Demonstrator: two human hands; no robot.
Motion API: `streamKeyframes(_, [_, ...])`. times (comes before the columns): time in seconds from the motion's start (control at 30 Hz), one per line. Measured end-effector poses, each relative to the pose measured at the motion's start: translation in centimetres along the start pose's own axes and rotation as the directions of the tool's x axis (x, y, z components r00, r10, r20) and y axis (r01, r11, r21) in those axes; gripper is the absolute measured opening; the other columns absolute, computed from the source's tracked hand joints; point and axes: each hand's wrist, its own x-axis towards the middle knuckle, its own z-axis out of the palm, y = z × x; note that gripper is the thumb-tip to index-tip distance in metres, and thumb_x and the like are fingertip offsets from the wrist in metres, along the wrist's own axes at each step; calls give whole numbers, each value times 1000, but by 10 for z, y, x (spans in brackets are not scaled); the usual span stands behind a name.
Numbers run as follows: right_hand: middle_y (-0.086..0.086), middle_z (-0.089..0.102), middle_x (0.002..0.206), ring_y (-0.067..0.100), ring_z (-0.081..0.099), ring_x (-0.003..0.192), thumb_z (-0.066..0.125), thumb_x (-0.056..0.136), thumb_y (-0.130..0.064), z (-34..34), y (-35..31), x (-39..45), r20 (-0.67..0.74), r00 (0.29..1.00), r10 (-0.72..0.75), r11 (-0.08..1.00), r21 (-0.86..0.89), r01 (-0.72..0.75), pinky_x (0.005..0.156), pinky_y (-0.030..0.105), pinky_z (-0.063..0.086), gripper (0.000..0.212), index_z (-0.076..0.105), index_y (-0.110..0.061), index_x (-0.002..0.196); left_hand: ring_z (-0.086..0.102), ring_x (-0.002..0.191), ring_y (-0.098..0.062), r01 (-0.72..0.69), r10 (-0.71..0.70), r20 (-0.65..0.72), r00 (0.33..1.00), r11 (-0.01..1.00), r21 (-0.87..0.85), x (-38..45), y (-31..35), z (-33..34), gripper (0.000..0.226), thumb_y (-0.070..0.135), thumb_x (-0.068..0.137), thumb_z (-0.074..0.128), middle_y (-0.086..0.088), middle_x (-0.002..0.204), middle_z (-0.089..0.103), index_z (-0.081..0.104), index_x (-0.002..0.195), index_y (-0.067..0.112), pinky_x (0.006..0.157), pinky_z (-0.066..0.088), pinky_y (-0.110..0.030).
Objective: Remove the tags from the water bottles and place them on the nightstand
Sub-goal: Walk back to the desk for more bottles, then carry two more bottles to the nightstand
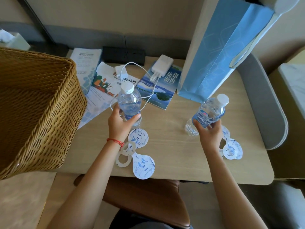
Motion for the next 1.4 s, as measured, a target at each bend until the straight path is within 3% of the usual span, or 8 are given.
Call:
streamKeyframes(0.1, [-19,62,98,12,62,102,81,67,-25,2,-1,2,2,1000,1,1000,4,-1,83,25,48,45,50,-39,95,62,85,-10,-17,17,-9,1000,1000,-17,6,-1,3,46,16,64,82,6,94,63,58,104,16,72,48,-9])
streamKeyframes(0.33, [-11,67,101,13,63,101,84,62,-30,6,-2,-7,46,999,-2,1000,-24,3,85,30,50,44,55,-42,93,60,75,-5,-105,105,10,994,992,68,11,1,-2,46,12,60,84,2,89,64,63,100,4,66,41,1])
streamKeyframes(0.5, [-8,69,95,11,64,92,81,61,-34,9,-3,-17,91,996,-20,996,-87,28,78,27,50,42,61,-28,98,63,76,3,4,-3,15,1000,998,-56,-3,5,-8,36,11,64,81,-3,89,69,64,95,8,71,47,-8])
streamKeyframes(0.6, [-11,69,86,0,64,78,81,65,-26,10,-7,-24,122,992,-27,995,-93,38,66,14,48,32,63,-23,92,65,79,0,77,-75,18,997,981,-180,-13,11,-15,36,15,61,80,2,89,70,65,93,13,73,52,-17])
streamKeyframes(0.77, [-13,69,77,-7,64,69,78,71,-20,9,-25,-31,212,976,-43,999,-2,44,56,8,47,20,65,-20,86,64,73,7,102,-113,-26,993,959,-265,-25,28,-27,23,13,64,76,22,72,71,66,78,28,61,47,-7])
streamKeyframes(0.87, [-15,69,67,-6,63,65,76,74,-17,6,-37,-33,292,954,-64,998,33,57,54,8,47,15,65,-26,79,65,69,8,144,-170,-52,984,933,-331,-37,33,-32,22,5,70,74,23,68,70,66,75,25,55,45,-5])
streamKeyframes(1.2, [-7,69,67,5,63,64,70,67,-30,-1,-70,-41,621,769,-149,987,139,79,58,19,51,15,68,-21,79,67,63,-2,241,-339,-167,926,871,-429,-108,58,-46,11,7,73,72,11,62,71,68,72,18,53,50,-13])
streamKeyframes(1.4, [-10,65,63,1,54,57,73,69,-27,10,-80,-61,779,585,-227,974,188,127,54,13,44,15,69,-17,79,65,72,1,229,-389,-354,851,880,-417,-165,66,-61,14,8,77,68,4,85,70,68,87,18,60,48,-7])
